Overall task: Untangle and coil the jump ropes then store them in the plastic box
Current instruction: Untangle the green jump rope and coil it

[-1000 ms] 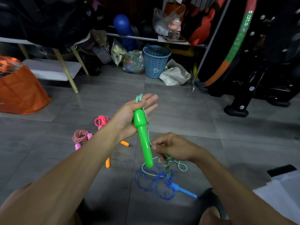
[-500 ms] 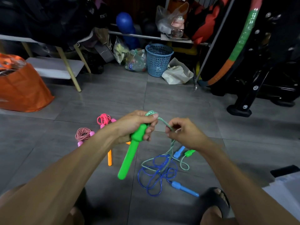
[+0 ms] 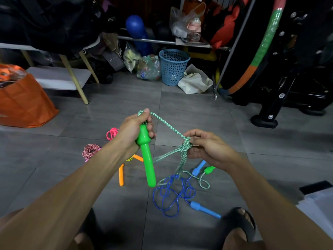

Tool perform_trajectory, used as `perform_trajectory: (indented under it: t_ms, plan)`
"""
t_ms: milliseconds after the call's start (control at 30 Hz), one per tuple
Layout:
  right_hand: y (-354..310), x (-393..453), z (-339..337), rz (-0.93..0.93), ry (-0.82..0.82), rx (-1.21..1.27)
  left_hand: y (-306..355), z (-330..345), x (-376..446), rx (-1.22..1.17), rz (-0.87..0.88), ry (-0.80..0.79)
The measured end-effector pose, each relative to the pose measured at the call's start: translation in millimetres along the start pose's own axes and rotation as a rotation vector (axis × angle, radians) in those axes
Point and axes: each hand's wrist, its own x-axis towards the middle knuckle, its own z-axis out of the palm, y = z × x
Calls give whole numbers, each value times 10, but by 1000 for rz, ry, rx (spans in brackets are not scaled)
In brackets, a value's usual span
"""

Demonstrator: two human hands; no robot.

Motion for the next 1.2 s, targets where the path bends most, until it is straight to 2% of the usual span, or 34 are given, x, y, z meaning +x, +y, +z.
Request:
perform_trajectory:
  t_ms: [133, 233, 433, 600, 700, 767, 833, 967, 1067, 1200]
  plan:
    - [-6, 4, 166, -19, -16, 239, 26, -59, 55, -34, 2, 88]
    - [31, -3, 217, -75, -15, 90, 47, -100, 81, -40, 8, 105]
    - [21, 17, 189, -87, 114, -293, 69, -153, 112, -40, 42, 181]
    - [-36, -58, 119, -91, 173, -358, 35, -188, 128, -19, 45, 292]
    - [-94, -86, 114, -76, 168, -205, 28, -229, 155, -20, 42, 351]
    - [-101, -85, 117, -68, 129, 22, 17, -215, 153, 6, -3, 330]
    - [-100, -79, 109, -77, 97, 126, 16, -177, 122, 61, -55, 288]
    - [-140, -127, 111, -113, 91, 95, 16, -77, 44, 142, -90, 120]
    - [-125, -133, 113, -118, 99, -80, -16, 3, -39, 318, 17, 14]
    - [-122, -109, 182, -150, 54, -63, -90, 177, -187, 604, 144, -162]
